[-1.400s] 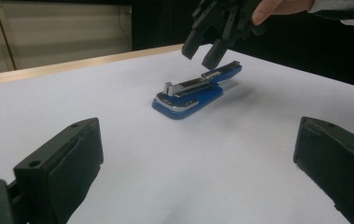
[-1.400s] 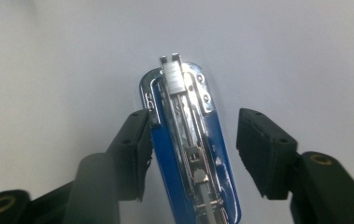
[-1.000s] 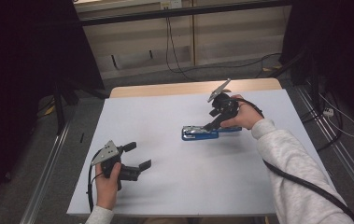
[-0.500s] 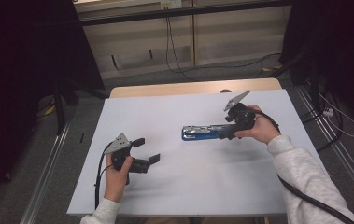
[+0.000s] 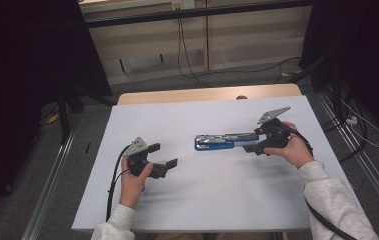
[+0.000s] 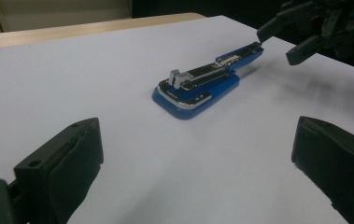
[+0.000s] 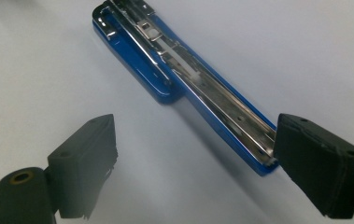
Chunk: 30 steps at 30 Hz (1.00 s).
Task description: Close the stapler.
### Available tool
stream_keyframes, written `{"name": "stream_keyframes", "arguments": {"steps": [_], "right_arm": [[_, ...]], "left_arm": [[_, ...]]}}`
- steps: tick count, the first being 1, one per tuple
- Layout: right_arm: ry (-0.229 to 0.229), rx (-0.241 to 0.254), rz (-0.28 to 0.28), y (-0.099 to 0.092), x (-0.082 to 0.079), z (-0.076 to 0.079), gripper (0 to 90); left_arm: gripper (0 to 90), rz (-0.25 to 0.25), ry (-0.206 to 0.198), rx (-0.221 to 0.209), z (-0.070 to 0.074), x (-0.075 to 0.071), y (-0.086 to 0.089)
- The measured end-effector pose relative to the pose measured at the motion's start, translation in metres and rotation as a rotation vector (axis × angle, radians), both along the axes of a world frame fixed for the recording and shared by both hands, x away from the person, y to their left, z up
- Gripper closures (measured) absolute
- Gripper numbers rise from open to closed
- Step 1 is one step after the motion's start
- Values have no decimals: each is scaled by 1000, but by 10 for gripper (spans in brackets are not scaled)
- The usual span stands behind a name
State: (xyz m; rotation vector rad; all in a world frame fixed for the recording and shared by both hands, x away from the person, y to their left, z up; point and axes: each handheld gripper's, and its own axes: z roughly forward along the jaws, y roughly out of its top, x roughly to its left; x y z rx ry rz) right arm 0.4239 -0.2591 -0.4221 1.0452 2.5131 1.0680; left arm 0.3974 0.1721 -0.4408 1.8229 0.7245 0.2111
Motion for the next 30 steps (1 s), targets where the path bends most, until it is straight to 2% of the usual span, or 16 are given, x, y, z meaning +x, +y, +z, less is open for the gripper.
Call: {"name": "stream_keyframes", "arguments": {"steps": [2, 3, 5, 9, 15, 16, 18, 20, 22, 24, 25, 28, 30], "right_arm": [[-19, -2, -22, -5, -2, 2, 120], [-23, 12, -37, -8, -3, 3, 120], [-21, 19, -47, -11, -5, 4, 120], [-33, -20, -61, -17, -9, 5, 120], [-60, 1, -100, -30, -17, 11, 121], [-61, 7, -111, -33, -18, 11, 123], [-67, 10, -124, -36, -19, 10, 136], [-64, 1, -132, -39, -20, 7, 174], [-52, -10, -129, -40, -21, 4, 231], [-43, -29, -136, -41, -21, -1, 243], [-46, -48, -141, -42, -21, -3, 261], [-26, -21, -166, -45, -20, -8, 365], [-18, -26, -201, -45, -19, -10, 463]], "left_arm": [[20, 7, 1, 11, 0, 3, -4], [20, 2, 3, 17, 0, 4, -6], [22, 5, 5, 5, -1, 5, -10], [22, 10, 16, 39, -1, 10, -19], [22, 5, 34, 18, -2, 17, -31], [23, 6, 42, 33, -2, 19, -33], [26, 18, 45, 55, -2, 22, -36], [41, 14, 49, 48, -1, 24, -38], [94, 25, 56, 54, -2, 26, -38], [141, 31, 58, 60, -5, 28, -39], [187, 40, 54, 74, -5, 29, -39], [341, 70, 75, 84, -9, 33, -39], [455, 107, 87, 101, -12, 37, -39]]}}
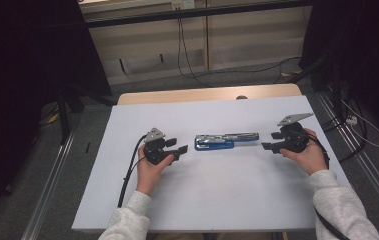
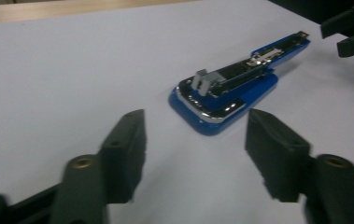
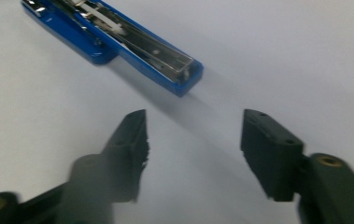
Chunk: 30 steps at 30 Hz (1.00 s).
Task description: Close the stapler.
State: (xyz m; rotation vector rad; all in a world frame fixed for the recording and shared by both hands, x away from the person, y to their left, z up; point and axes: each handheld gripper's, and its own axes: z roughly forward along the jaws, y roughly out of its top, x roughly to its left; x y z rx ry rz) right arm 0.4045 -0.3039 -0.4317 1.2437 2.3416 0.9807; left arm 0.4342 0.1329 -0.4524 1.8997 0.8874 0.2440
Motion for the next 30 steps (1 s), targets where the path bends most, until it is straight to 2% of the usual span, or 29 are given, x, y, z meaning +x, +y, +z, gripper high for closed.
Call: {"name": "stream_keyframes", "arguments": {"steps": [2, 3, 4, 5, 6, 7, 8, 10, 14, 17, 19, 20, 23, 27, 30], "right_arm": [[-5, 13, -16, 2, 1, -2, 577], [-7, 15, -21, 3, 2, -4, 648], [-8, -21, -24, 6, 3, -6, 750], [-8, -21, -24, 6, 3, -6, 750], [2, -29, -35, 9, 4, -8, 815], [2, -27, -40, 10, 4, -8, 850], [2, -27, -40, 10, 4, -8, 850], [19, -21, -55, 12, 6, -10, 900], [29, -51, -70, 15, 9, -14, 900], [32, -43, -78, 13, 10, -17, 900], [44, -34, -82, 12, 11, -19, 900], [39, -37, -79, 11, 11, -19, 900], [33, -42, -81, 12, 11, -19, 900], [35, -47, -66, 16, 13, -19, 900], [27, -50, -52, 18, 14, -19, 900]], "left_arm": [[555, 8, 29, 19, -1, 4, -3], [594, 2, 30, 32, -1, 6, -4], [702, 3, 34, 41, -2, 8, -7], [702, -1, 45, 37, -2, 9, -10], [775, -7, 57, 37, -3, 10, -13], [791, -9, 53, 60, -3, 12, -17], [791, -14, 53, 66, -5, 13, -20], [848, -29, 66, 70, -8, 17, -27], [883, -39, 77, 102, -11, 21, -37], [886, -44, 63, 100, -13, 23, -41], [890, -23, 51, 112, -13, 24, -44], [890, -35, 59, 89, -13, 26, -44], [890, -35, 60, 88, -14, 27, -46], [890, -49, 62, 114, -15, 27, -49], [885, -42, 64, 114, -16, 28, -51]]}}
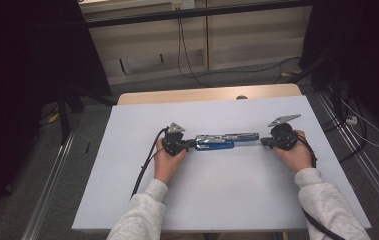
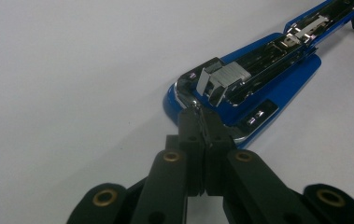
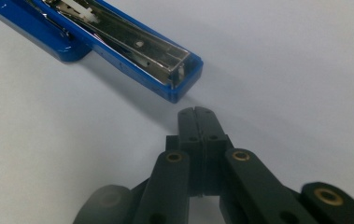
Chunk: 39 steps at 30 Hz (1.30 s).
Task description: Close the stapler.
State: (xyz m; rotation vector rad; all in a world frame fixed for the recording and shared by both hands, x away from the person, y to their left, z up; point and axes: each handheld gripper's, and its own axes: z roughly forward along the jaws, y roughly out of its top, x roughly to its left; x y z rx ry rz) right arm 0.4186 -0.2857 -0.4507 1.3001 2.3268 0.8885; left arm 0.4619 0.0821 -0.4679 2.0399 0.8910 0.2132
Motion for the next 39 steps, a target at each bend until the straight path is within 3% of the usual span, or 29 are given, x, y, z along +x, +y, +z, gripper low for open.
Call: {"name": "stream_keyframes", "arguments": {"steps": [8, 10, 13, 17, 24, 30, 34, 39], "right_arm": [[1, -16, 8, 4, 3, 2, 900], [0, -41, 22, 6, 4, -1, 900], [5, -22, 22, 8, 6, -2, 900], [2, -40, 42, 12, 6, -1, 900], [-46, 13, 53, 15, 5, 8, 900], [-86, 15, 86, 25, 4, 18, 887], [-85, 20, 81, 28, 3, 17, 816], [-70, 71, 77, 29, 1, 11, 663]], "left_arm": [[882, 12, 12, 0, -1, 2, -1], [883, 13, 15, 4, -1, 2, 0], [884, 16, 10, 12, -1, 2, -1], [884, 16, 15, 15, -1, 2, -1], [877, 17, 14, 17, -1, 2, 0], [861, 27, 20, -1, -1, 3, 1], [788, 42, 22, -3, -1, 4, 2], [594, 85, 11, -8, 3, 4, 9]]}}
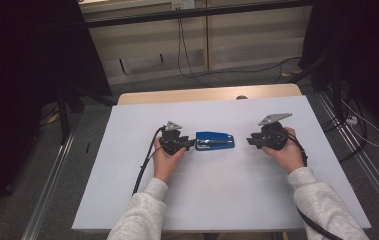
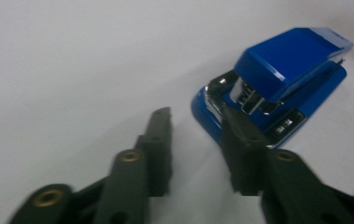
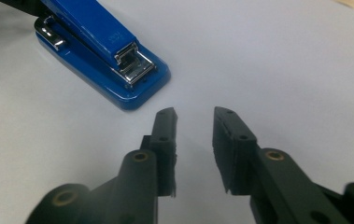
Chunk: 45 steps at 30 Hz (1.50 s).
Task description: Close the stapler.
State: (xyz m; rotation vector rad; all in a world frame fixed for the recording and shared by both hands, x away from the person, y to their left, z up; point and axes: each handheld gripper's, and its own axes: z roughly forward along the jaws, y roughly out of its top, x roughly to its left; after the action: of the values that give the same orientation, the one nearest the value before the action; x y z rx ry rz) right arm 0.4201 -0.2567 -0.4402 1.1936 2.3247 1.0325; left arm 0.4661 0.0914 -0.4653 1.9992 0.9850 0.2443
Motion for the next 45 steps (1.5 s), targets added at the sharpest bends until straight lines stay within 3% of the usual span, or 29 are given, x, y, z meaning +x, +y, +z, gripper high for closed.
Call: {"name": "stream_keyframes", "arguments": {"steps": [3, 9, 14, 17, 20, 23, 26, 30, 37, 45], "right_arm": [[20, 52, -16, -2, -2, -2, 554], [37, 107, -19, 1, -12, -1, 362], [14, 102, 12, 10, -23, 4, 268], [-3, 78, 46, 13, -32, 8, 245], [-6, 108, 43, 11, -39, 8, 236], [-5, 84, 50, 8, -47, 6, 227], [-6, 105, 47, 4, -54, 8, 217], [-8, 130, 32, -2, -63, 9, 208], [-2, 107, 27, -7, -77, 9, 183], [-4, 104, 32, -10, -93, 10, 157]], "left_arm": [[459, 15, 1, -15, 4, -2, 6], [307, 22, -10, -49, 14, -15, 24], [198, 18, -5, -64, 19, -29, 37], [165, 14, -21, -77, 24, -36, 45], [136, 16, -29, -90, 28, -43, 51], [122, 2, -41, -91, 31, -51, 55], [120, -17, -53, -98, 32, -57, 62], [110, -22, -58, -97, 31, -62, 67], [92, -36, -86, -88, 35, -70, 77], [89, -47, -82, -71, 35, -82, 87]]}}
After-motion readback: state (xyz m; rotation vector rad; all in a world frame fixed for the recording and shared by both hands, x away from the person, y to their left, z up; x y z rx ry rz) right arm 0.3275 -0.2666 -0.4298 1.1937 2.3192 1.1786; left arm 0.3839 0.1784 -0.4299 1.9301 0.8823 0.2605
